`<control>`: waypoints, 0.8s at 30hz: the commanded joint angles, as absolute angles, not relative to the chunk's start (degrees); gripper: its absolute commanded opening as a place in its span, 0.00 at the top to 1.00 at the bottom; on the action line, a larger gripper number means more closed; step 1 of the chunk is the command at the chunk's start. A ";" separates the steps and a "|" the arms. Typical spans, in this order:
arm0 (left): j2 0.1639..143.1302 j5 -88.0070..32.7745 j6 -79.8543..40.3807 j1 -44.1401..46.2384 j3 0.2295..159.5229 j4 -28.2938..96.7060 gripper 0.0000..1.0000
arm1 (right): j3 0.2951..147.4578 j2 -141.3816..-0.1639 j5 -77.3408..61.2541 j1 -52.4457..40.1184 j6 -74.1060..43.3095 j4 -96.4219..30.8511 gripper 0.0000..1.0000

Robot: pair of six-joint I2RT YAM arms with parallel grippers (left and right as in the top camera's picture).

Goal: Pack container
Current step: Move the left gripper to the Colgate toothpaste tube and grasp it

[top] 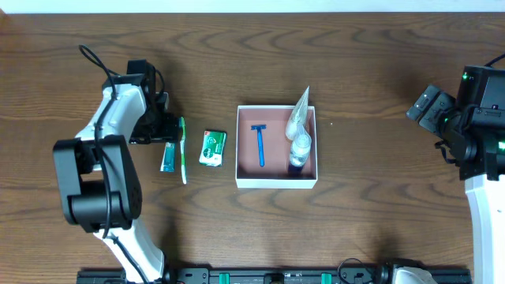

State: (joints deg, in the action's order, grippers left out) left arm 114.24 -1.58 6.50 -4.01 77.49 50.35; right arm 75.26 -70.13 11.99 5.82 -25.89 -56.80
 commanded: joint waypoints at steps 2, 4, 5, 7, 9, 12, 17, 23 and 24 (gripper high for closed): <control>117.01 -2.17 7.68 -4.05 77.17 49.93 0.40 | 75.68 -70.19 12.16 6.20 -25.65 -56.80 0.01; 117.40 -2.17 7.70 -4.05 77.17 49.71 0.45 | 75.68 -70.19 12.16 6.20 -25.65 -56.80 0.01; 117.58 -2.17 7.70 -4.05 77.17 49.58 0.47 | 75.68 -70.19 12.16 6.20 -25.65 -56.80 0.01; 117.67 -2.17 7.68 -4.05 77.17 49.58 0.55 | 75.68 -70.19 12.16 6.20 -25.65 -56.80 0.01; 117.67 -2.20 7.66 -4.05 77.19 49.84 0.66 | 75.68 -70.19 12.16 6.20 -25.65 -56.80 0.01; 117.40 -2.20 6.35 -4.05 77.25 50.96 0.78 | 75.68 -70.19 12.16 6.20 -25.65 -56.80 0.01; 115.61 -2.20 4.29 -4.05 80.95 57.49 0.89 | 75.68 -70.19 12.16 6.20 -25.65 -56.80 0.01; 107.11 -7.09 0.67 -2.35 88.53 66.96 0.90 | 75.68 -70.19 12.16 6.20 -25.65 -56.80 0.01; 105.16 -9.34 -0.03 -1.58 89.12 67.02 0.90 | 75.68 -70.19 12.16 6.20 -25.65 -56.80 0.01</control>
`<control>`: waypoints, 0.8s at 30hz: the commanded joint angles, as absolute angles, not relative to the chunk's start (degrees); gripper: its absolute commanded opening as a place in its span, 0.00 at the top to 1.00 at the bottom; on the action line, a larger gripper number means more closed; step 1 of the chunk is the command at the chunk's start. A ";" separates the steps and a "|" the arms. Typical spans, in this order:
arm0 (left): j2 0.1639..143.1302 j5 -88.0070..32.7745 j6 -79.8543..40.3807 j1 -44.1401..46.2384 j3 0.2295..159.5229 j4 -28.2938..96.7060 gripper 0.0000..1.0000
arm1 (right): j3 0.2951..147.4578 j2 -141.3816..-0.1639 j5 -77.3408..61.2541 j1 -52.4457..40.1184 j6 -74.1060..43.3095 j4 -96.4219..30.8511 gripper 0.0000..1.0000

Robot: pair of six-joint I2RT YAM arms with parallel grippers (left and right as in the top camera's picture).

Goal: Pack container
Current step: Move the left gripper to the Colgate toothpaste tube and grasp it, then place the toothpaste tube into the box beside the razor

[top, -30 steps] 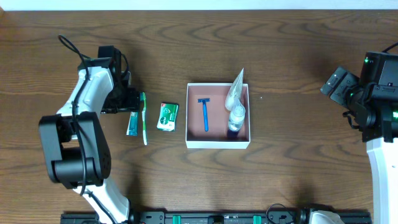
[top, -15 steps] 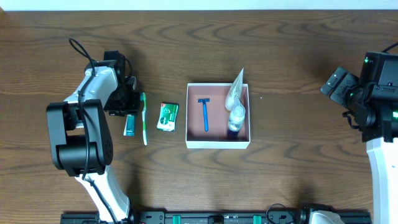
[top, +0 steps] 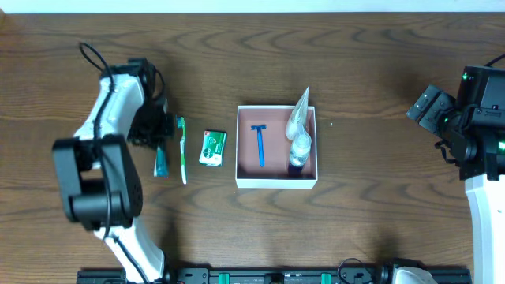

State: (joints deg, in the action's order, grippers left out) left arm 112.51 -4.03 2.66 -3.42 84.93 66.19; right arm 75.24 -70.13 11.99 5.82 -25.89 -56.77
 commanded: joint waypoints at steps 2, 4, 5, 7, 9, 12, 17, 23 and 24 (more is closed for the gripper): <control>100.55 -14.46 -0.75 1.02 89.38 65.82 0.90 | 75.68 -70.19 12.16 6.20 -25.65 -56.80 0.01; 97.03 -16.27 -1.04 4.32 89.38 64.20 0.90 | 75.68 -70.19 12.16 6.20 -25.65 -56.80 0.01; 95.46 -16.23 -1.41 6.59 89.38 63.02 0.90 | 75.68 -70.19 12.16 6.20 -25.65 -56.80 0.01; 93.69 -16.01 -1.41 11.05 89.38 60.42 0.90 | 75.68 -70.19 12.16 6.20 -25.65 -56.80 0.01; 93.49 -15.81 -1.80 15.49 89.36 57.78 0.89 | 75.68 -70.19 12.16 6.20 -25.65 -56.80 0.01; 94.80 -15.81 -4.03 21.15 88.29 53.34 0.89 | 75.68 -70.19 12.16 6.20 -25.65 -56.80 0.01; 99.55 -8.14 -12.91 27.86 86.56 50.00 0.89 | 75.68 -70.19 12.16 6.20 -25.65 -56.80 0.01; 106.32 -6.33 -18.46 30.85 86.46 49.76 0.89 | 75.68 -70.19 12.16 6.20 -25.65 -56.80 0.01; 107.35 -6.35 -19.20 31.11 86.46 49.78 0.89 | 75.68 -70.19 12.16 6.20 -25.65 -56.80 0.01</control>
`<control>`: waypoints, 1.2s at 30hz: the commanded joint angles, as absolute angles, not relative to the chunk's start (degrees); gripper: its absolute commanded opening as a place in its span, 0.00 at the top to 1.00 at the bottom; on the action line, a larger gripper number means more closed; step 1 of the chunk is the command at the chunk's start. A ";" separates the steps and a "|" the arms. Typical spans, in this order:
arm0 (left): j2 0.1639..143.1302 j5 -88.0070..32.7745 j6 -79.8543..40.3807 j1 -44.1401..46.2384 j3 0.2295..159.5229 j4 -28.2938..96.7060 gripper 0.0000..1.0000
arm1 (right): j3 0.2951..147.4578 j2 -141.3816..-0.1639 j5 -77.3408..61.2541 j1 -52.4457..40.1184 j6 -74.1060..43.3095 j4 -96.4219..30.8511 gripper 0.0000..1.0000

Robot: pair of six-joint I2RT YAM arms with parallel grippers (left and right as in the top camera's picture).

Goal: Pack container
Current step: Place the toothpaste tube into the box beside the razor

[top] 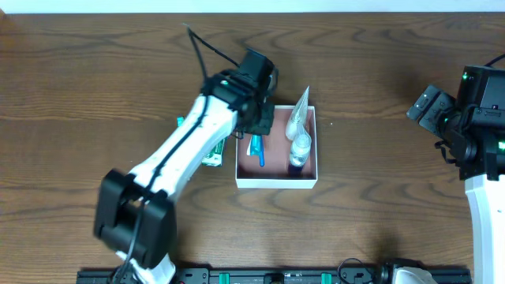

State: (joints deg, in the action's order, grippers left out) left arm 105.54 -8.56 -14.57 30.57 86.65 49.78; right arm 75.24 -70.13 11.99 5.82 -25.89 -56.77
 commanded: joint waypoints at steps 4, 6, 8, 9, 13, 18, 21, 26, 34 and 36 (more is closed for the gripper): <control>111.48 -6.37 -20.53 32.51 86.46 49.80 0.89 | 75.68 -70.19 12.16 6.20 -25.65 -56.80 0.01; 113.08 -6.37 -20.60 33.15 86.46 49.78 0.89 | 75.68 -70.19 12.16 6.20 -25.65 -56.80 0.01; 114.34 -6.37 -20.73 33.67 86.46 49.80 0.87 | 75.68 -70.19 12.16 6.20 -25.65 -56.80 0.01; 114.89 -6.37 -20.84 33.89 86.46 49.82 0.86 | 75.68 -70.19 12.16 6.20 -25.65 -56.80 0.01; 115.77 -6.37 -21.76 34.48 86.46 50.19 0.83 | 75.68 -70.19 12.16 6.20 -25.65 -56.80 0.01; 114.56 -6.39 -21.76 33.74 87.59 50.24 0.75 | 75.68 -70.19 12.16 6.20 -25.65 -56.80 0.01; 112.27 -6.42 -21.76 33.50 88.75 51.35 0.73 | 75.68 -70.19 12.16 6.20 -25.65 -56.80 0.01; 104.66 -6.35 -21.71 33.45 89.34 52.16 0.69 | 75.68 -70.19 12.16 6.20 -25.65 -56.80 0.01; 92.92 12.38 -18.68 27.86 89.34 59.48 0.26 | 75.68 -70.19 12.16 6.20 -25.65 -56.80 0.01; 92.97 14.02 -15.16 24.29 89.12 61.76 0.21 | 75.68 -70.19 12.16 6.20 -25.65 -56.80 0.01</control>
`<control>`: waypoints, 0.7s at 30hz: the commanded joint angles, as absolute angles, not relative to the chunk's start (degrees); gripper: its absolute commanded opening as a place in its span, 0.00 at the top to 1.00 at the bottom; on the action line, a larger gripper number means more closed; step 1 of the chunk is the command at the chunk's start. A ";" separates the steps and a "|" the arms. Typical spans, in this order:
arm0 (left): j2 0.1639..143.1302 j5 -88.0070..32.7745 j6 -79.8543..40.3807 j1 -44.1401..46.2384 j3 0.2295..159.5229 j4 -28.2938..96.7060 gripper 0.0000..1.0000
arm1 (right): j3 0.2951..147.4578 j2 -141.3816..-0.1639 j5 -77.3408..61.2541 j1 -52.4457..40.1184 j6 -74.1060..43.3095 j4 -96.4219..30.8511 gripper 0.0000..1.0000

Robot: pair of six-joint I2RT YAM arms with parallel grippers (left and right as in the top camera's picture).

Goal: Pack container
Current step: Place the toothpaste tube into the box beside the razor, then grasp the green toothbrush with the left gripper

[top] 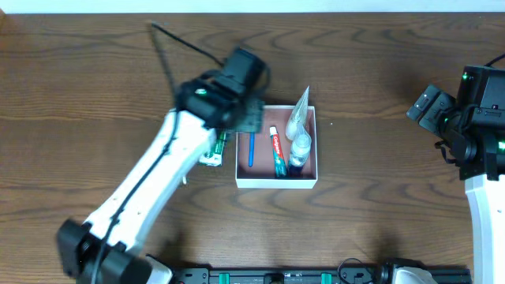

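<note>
The white container (276, 182) with a pink floor sits mid-table. Inside lie a blue razor (251, 150), a red-and-green toothpaste tube (277, 153) and a clear bottle (300, 147), with a clear plastic bag (299, 110) standing at its far edge. My left gripper (249, 120) hovers blurred over the container's far left corner, apparently open, with nothing in it and apart from the tube. A green packet (211, 151) lies left of the container, partly under my left arm. The toothbrush is hidden by the arm. My right gripper (424, 104) is parked at the right edge.
My left arm (150, 181) stretches diagonally from the near left across the table to the container. The right arm's body (481, 118) stands at the far right edge. The tabletop is dark brown wood.
The toothpaste tube now lies in the container between the razor and the bottle. My left gripper has shifted slightly left and away from it. The razor sits further left. The right arm is unchanged.
My left gripper was at the toothpaste tube beside the toothbrush on the left. Then the tube was shifted a little to the left, off the brush. Later the gripper was over the container's left part. Now the tube rests inside and the gripper is free.
</note>
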State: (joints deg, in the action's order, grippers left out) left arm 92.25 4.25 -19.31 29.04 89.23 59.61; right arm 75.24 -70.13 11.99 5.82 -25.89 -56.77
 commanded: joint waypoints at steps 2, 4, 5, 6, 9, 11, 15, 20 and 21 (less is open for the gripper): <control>93.71 13.96 -14.61 20.67 88.16 62.87 0.19 | 75.68 -70.19 12.16 6.20 -25.65 -56.80 0.01; 95.02 12.62 -13.78 16.67 86.43 63.16 0.18 | 75.68 -70.19 12.16 6.20 -25.65 -56.80 0.01; 95.70 10.96 -12.95 14.85 85.52 62.96 0.17 | 75.68 -70.19 12.16 6.20 -25.65 -56.80 0.01; 96.60 9.10 -12.29 13.08 84.66 62.74 0.17 | 75.68 -70.19 12.16 6.20 -25.65 -56.80 0.01; 100.33 2.52 -9.02 8.27 82.21 62.04 0.18 | 75.68 -70.19 12.16 6.20 -25.65 -56.80 0.01; 103.00 -0.51 -6.20 6.04 80.88 61.43 0.19 | 75.68 -70.19 12.16 6.20 -25.65 -56.80 0.01; 108.38 -3.73 -1.02 3.42 80.25 61.04 0.23 | 75.68 -70.19 12.16 6.20 -25.65 -56.80 0.01; 113.69 -3.88 0.45 2.74 80.25 58.19 0.25 | 75.68 -70.19 12.16 6.20 -25.65 -56.80 0.01; 114.45 -3.92 0.43 2.76 80.25 57.54 0.26 | 75.68 -70.19 12.16 6.20 -25.65 -56.80 0.01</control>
